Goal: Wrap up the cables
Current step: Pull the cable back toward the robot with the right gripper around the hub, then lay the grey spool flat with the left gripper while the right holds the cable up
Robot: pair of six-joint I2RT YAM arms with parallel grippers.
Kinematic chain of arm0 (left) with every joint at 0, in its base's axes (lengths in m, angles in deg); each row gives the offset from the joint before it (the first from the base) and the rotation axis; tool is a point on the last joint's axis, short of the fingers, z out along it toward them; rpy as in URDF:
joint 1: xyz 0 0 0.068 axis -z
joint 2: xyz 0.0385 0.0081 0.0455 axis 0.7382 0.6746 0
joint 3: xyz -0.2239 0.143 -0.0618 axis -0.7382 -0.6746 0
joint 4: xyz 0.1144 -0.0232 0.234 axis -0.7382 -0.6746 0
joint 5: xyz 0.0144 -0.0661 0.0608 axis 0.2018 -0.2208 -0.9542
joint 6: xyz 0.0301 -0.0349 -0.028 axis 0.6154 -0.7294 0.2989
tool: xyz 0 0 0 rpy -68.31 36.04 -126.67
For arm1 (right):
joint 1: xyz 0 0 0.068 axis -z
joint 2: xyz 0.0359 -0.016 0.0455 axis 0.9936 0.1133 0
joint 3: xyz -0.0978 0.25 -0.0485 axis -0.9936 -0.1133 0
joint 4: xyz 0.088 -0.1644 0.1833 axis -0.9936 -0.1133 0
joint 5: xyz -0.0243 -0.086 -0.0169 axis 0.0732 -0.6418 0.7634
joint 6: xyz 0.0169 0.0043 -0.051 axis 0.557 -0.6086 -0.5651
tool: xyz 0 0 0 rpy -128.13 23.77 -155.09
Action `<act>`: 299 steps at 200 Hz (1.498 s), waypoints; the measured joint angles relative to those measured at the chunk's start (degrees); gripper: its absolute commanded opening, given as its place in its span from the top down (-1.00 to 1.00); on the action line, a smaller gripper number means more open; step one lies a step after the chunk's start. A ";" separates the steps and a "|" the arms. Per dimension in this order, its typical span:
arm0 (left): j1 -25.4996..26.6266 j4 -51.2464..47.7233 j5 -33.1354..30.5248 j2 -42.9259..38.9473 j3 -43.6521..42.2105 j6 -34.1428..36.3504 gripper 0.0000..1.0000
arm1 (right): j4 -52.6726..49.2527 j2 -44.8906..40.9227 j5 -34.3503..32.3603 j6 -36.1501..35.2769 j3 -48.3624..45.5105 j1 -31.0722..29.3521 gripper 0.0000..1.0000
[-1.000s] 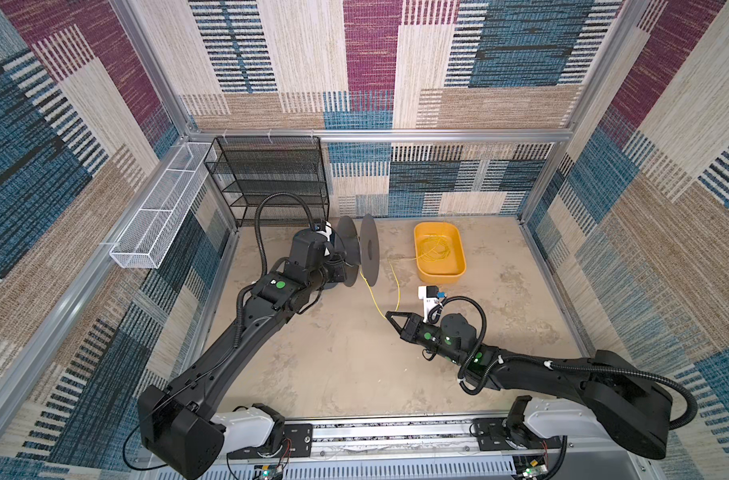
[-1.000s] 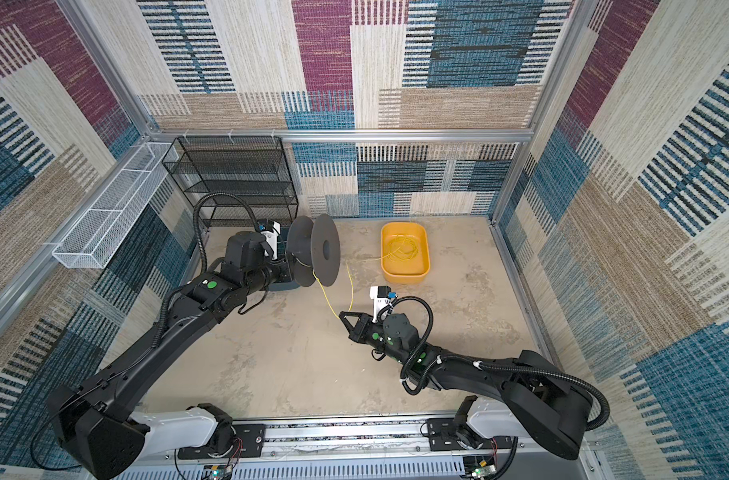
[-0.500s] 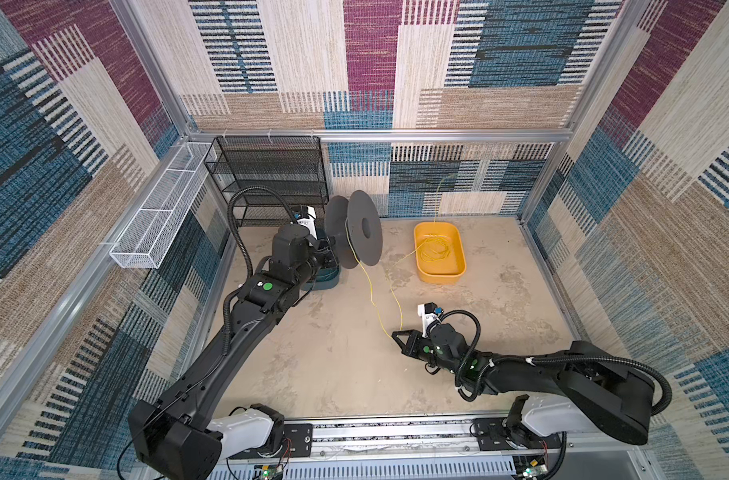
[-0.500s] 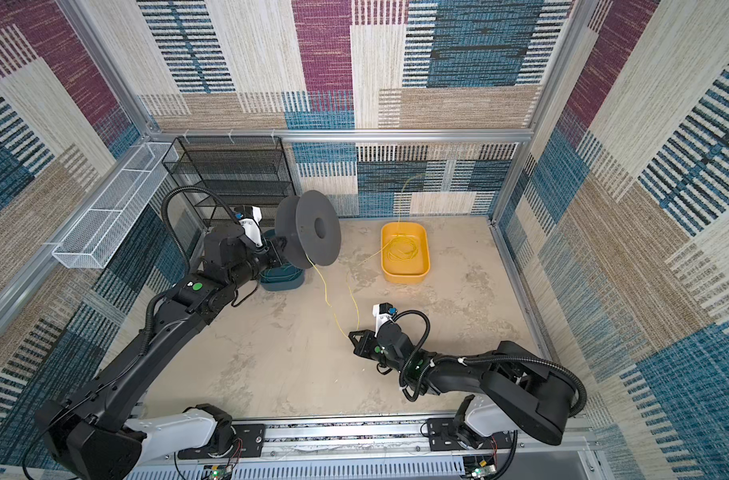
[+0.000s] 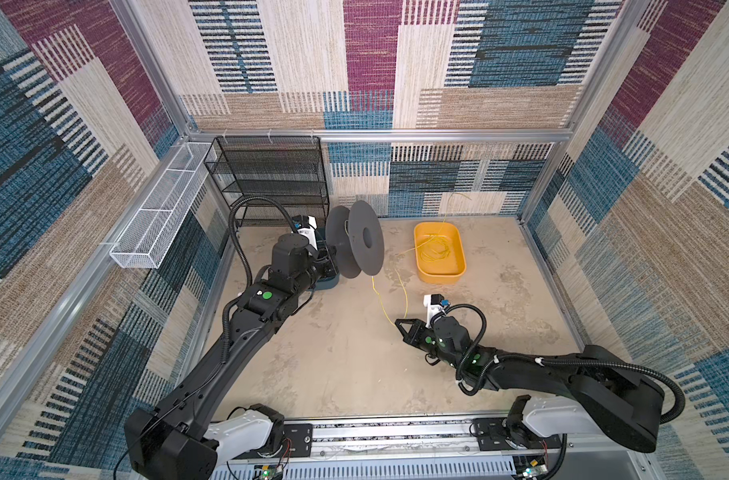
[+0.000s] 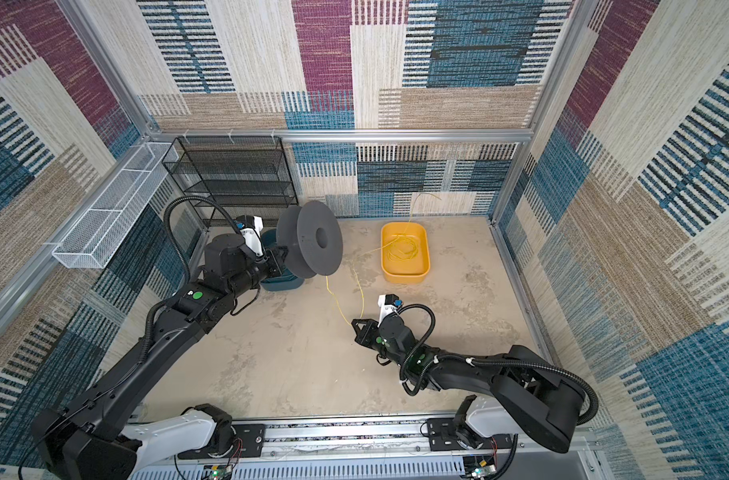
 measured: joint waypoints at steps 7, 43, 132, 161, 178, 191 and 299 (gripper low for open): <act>0.02 -0.35 -0.02 -0.02 -0.24 0.00 1.00 | -0.61 0.04 0.04 -0.68 0.15 0.00 1.00; 0.35 -3.21 -1.42 -1.03 -5.44 0.00 1.00 | -2.69 -1.40 1.25 -5.62 -1.44 -0.59 1.00; 0.79 -2.51 0.15 -1.95 -18.08 -2.64 1.00 | -8.09 -13.84 10.71 -19.85 3.89 -0.74 1.00; 2.97 -4.72 -1.53 -0.15 -14.43 -2.34 1.00 | -10.47 -15.85 10.38 -21.55 5.99 -0.74 1.00; 4.42 -6.88 -3.58 0.26 -11.52 -1.90 1.00 | -10.60 -16.96 9.84 -22.23 6.88 -0.74 1.00; 5.01 -8.59 -5.18 0.48 -9.73 -1.51 1.00 | -11.34 -17.59 8.83 -22.27 7.10 -0.74 1.00; 9.86 -14.43 2.21 1.77 -9.94 5.73 1.00 | -14.58 -24.79 4.90 -18.97 8.70 15.41 1.00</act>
